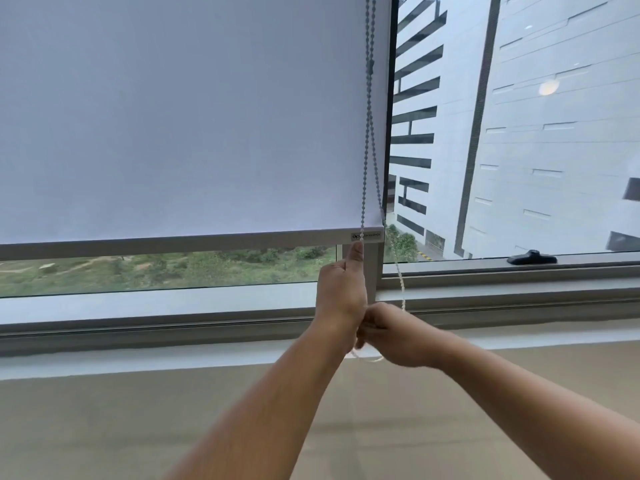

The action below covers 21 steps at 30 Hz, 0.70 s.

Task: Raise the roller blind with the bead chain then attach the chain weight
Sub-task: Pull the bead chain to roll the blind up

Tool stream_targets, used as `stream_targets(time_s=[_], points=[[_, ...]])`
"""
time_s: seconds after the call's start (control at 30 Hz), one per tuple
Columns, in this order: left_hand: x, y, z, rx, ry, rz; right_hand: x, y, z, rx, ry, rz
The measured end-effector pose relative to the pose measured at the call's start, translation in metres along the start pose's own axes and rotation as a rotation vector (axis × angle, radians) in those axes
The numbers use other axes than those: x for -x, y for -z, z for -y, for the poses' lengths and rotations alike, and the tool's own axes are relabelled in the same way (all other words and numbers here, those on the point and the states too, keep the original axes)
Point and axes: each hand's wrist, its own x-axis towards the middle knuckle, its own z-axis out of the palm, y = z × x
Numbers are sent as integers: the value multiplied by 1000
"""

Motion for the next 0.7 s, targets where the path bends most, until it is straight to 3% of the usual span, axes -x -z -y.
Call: stream_targets(time_s=[0.1, 0.23, 0.33, 0.43, 0.57, 0.7], points=[[5, -4, -2, 49, 23, 34, -12, 33, 17, -22, -10, -148], [16, -8, -7, 58, 18, 80, -31, 86, 53, -601, -31, -289], [21, -12, -7, 49, 3, 84, -39, 112, 82, -975, 18, -203], [23, -14, -6, 67, 4, 70, -46, 116, 102, -1002, 24, -199], [24, -13, -3, 40, -32, 79, -46, 102, 108, -1055, 97, -346], [29, -11, 0, 104, -48, 223, -40, 89, 108, -1018, 253, -387]])
